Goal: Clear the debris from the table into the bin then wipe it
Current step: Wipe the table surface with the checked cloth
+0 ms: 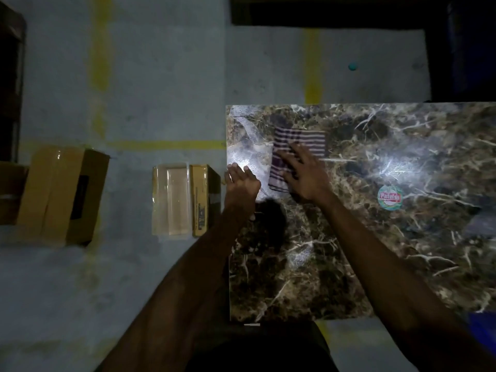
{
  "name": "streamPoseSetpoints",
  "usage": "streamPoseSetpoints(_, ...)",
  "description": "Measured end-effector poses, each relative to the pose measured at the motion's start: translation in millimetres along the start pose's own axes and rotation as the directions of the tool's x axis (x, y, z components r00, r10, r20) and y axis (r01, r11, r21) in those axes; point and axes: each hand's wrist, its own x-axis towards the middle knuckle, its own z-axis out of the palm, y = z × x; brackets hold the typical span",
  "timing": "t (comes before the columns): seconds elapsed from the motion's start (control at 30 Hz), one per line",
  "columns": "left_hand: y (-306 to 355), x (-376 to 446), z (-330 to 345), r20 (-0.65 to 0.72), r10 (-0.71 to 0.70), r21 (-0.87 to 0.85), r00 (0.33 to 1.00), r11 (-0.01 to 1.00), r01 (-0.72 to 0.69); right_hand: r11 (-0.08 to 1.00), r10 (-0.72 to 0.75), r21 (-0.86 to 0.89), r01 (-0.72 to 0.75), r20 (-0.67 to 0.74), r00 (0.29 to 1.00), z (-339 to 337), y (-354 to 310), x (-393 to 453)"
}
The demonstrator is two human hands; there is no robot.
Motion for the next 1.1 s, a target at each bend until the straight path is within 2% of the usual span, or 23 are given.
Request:
streamPoseSetpoints(0.07, 2.6, 2.6, 0.7, 0.071, 0.018, 0.009, 0.997, 1.0, -0.019, 0.997, 0.077, -0.015, -0.077, -0.029, 0.997, -8.3, 19.0, 8.0)
streamPoseSetpoints(0.17, 6.0, 4.7, 5.9, 0.009, 0.067, -0.096, 0.998, 0.993, -0.066, 0.984, 0.179, -0.009, -0.18, -0.05, 0.983, -21.5, 24.4, 54.1)
streamPoseSetpoints(0.23, 5.9, 6.9, 9.5, 0.074, 0.093, -0.1, 0.993, 0.991, -0.086, 0.979, 0.205, 0.025, -0.204, -0.054, 0.977, -25.0, 16.7, 85.5)
streamPoseSetpoints(0.37, 8.3, 2.5, 11.9, 0.053, 0.06, -0.05, 0.997, 0.997, -0.057, 0.993, 0.114, 0.037, -0.112, -0.058, 0.992, -8.4, -13.4, 94.3)
streamPoseSetpoints(0.5, 8.7, 1.0, 14.0, -0.028, 0.062, -0.005, 0.998, 0.998, -0.062, 0.998, -0.055, -0.003, 0.055, -0.005, 0.998, 12.9, -17.8, 27.4)
streamPoseSetpoints(0.57, 8.6, 0.0, 13.0, -0.002, 0.05, -0.016, 0.999, 0.999, -0.05, 0.997, -0.075, -0.011, 0.075, 0.011, 0.997, 12.6, -2.3, -9.5)
streamPoseSetpoints(0.67, 9.9, 5.9, 16.3, -0.015, 0.02, -0.097, 1.0, 0.995, -0.021, 1.0, 0.024, -0.018, -0.024, -0.004, 1.0, -4.0, 28.8, -24.1)
streamPoseSetpoints(0.7, 11.6, 3.8, 7.8, 0.029, 0.0, -0.142, 1.0, 0.99, 0.004, 0.996, 0.087, -0.013, -0.087, -0.026, 0.996, -9.9, 36.4, -14.4)
streamPoseSetpoints(0.77, 15.7, -5.1, -19.6, 0.22, -0.079, -0.125, 0.972, 0.986, 0.108, 0.975, 0.224, 0.019, -0.223, -0.059, 0.973, -21.0, 41.1, 16.3)
streamPoseSetpoints(0.83, 11.7, -3.2, -16.6, 0.214, -0.043, -0.198, 0.976, 0.976, 0.087, 0.96, 0.279, 0.05, -0.276, -0.064, 0.958, -29.4, 36.8, 55.5)
streamPoseSetpoints(0.97, 7.6, 1.3, -3.1, 0.13, 0.041, -0.105, 0.991, 0.994, -0.028, 0.98, 0.196, 0.03, -0.195, -0.046, 0.979, -20.0, 6.8, 101.4)
streamPoseSetpoints(1.03, 8.2, 1.0, -6.3, 0.12, -0.02, -0.225, 0.993, 0.973, 0.047, 0.994, 0.103, 0.037, -0.101, -0.038, 0.994, -4.4, -15.0, 87.3)
streamPoseSetpoints(1.07, 7.0, 1.7, -8.4, 0.062, -0.034, -0.239, 0.998, 0.97, 0.048, 0.998, 0.054, 0.044, -0.052, -0.033, 0.998, 3.2, -23.4, 71.7)
streamPoseSetpoints(1.1, 6.9, 1.0, -11.1, 0.063, -0.036, -0.206, 0.997, 0.977, 0.049, 0.999, 0.009, 0.048, -0.008, -0.031, 0.999, 8.8, -29.0, 52.4)
